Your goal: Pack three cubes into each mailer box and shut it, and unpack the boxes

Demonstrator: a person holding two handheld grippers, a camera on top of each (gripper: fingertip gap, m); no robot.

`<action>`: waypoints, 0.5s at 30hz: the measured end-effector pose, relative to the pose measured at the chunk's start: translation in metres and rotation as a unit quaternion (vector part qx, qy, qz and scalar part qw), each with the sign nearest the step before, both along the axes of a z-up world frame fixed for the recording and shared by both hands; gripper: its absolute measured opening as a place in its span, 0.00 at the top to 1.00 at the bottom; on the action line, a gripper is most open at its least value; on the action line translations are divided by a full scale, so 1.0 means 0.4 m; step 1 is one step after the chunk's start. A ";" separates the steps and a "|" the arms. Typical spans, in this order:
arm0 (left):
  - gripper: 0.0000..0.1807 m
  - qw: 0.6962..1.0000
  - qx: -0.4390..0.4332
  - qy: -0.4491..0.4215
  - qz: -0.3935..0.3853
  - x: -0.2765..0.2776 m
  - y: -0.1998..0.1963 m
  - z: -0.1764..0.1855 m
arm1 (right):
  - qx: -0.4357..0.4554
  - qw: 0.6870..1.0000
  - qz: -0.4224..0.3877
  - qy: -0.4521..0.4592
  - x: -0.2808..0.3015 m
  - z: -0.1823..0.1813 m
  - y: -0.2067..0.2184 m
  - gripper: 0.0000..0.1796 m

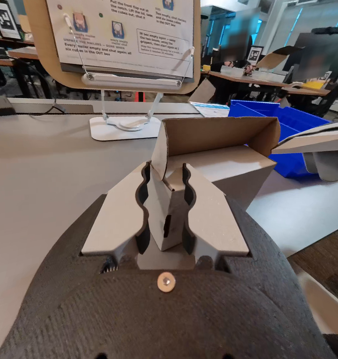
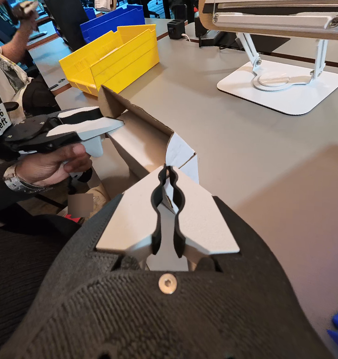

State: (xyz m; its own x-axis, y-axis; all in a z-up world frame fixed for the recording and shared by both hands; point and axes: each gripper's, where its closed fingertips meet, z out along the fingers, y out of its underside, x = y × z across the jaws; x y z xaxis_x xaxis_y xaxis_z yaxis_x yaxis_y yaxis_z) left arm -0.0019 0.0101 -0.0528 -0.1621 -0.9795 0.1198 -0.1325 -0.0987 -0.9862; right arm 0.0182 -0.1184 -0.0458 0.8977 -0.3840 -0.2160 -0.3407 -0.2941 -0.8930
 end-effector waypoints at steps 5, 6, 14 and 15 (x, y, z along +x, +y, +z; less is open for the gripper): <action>0.86 0.997 0.053 -0.011 0.053 -0.003 0.035 0.004 | -0.001 1.000 -0.003 -0.005 -0.005 0.001 0.006 0.99; 0.87 0.997 0.058 -0.011 0.056 -0.003 0.038 0.004 | -0.002 1.000 -0.001 -0.007 -0.007 0.001 0.008 0.99; 0.93 0.997 0.047 -0.005 0.061 0.001 0.052 -0.003 | -0.004 1.000 0.016 -0.015 -0.034 0.002 0.027 0.99; 0.94 0.997 0.049 -0.007 0.064 0.001 0.053 -0.001 | -0.003 1.000 0.017 -0.014 -0.035 0.001 0.027 0.99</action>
